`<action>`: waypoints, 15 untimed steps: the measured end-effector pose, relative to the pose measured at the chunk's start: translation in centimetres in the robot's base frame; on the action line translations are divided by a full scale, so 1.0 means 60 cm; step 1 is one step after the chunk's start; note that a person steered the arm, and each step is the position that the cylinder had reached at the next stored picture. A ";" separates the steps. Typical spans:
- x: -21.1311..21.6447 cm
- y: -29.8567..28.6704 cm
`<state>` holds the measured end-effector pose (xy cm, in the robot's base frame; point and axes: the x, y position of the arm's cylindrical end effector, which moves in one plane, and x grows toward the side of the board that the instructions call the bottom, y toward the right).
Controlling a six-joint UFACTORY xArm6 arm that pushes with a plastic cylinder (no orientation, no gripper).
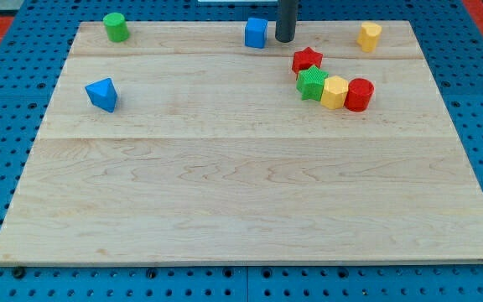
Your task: Slide red star towards bottom right
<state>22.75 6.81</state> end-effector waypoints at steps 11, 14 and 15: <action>0.109 -0.040; 0.252 -0.011; 0.288 -0.011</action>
<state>40.04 6.16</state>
